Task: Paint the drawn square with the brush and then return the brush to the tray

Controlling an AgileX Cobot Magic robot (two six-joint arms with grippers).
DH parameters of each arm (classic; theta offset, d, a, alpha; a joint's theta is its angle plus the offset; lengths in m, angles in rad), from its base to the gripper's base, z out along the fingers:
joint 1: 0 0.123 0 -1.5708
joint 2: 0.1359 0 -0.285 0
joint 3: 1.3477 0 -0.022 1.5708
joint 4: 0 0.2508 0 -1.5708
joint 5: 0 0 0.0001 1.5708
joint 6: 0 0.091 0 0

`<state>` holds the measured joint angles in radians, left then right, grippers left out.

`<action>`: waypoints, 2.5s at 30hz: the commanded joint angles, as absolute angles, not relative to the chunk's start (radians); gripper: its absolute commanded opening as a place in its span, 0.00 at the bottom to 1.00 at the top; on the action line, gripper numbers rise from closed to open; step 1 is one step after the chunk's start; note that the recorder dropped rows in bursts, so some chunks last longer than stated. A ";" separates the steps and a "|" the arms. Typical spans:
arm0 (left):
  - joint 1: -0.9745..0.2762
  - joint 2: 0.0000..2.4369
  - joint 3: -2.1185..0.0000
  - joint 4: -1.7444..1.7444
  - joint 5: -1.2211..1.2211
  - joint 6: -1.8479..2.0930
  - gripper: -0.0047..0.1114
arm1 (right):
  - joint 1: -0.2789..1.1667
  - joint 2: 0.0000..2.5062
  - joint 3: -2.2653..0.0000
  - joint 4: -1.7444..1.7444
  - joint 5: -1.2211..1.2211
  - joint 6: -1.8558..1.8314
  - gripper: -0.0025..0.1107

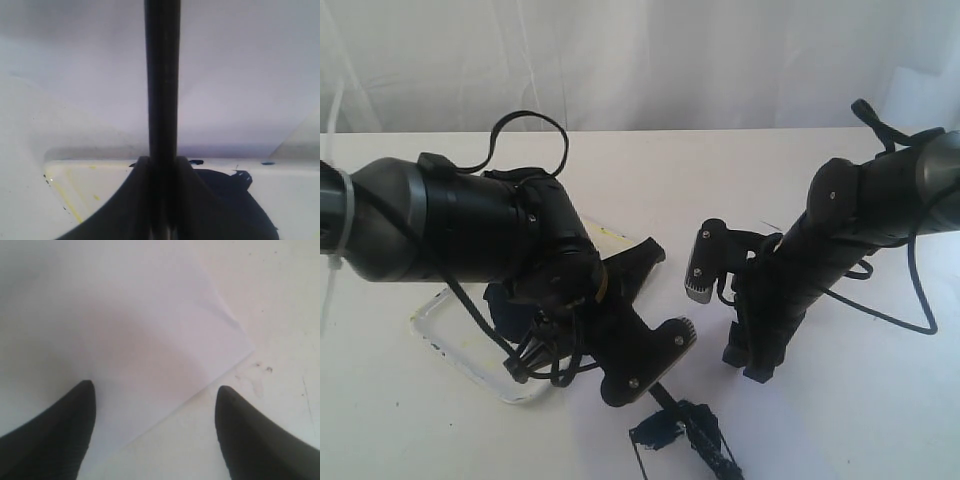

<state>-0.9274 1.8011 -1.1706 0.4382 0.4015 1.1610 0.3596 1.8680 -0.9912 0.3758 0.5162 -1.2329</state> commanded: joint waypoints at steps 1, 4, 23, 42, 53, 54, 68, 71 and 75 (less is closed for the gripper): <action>-0.931 1.808 -1.164 0.428 0.407 1.151 0.04 | 0.359 1.876 -0.987 0.362 0.509 -1.232 0.58; -0.931 1.807 -1.164 0.428 0.402 1.151 0.04 | 0.359 1.876 -0.987 0.362 0.509 -1.232 0.58; -0.919 1.809 -1.164 0.420 0.381 1.151 0.04 | 0.359 1.876 -0.987 0.362 0.509 -1.232 0.58; -0.919 1.834 -1.164 0.458 0.376 1.151 0.04 | 0.359 1.876 -0.987 0.362 0.514 -1.228 0.58; -0.919 1.834 -1.164 0.579 0.366 1.090 0.04 | 0.359 1.876 -0.987 0.362 0.514 -1.228 0.58; -0.919 1.834 -1.164 0.602 0.366 1.068 0.04 | 0.359 1.876 -0.987 0.362 0.514 -1.228 0.58; -0.869 1.834 -1.164 0.646 0.301 1.068 0.04 | 0.359 1.876 -0.987 0.362 0.512 -1.228 0.58; -0.860 1.834 -1.164 0.665 0.303 1.068 0.04 | 0.359 1.876 -0.987 0.362 0.512 -1.226 0.58; -0.857 1.832 -1.164 0.665 0.313 1.068 0.04 | 0.359 1.876 -0.987 0.362 0.512 -1.226 0.58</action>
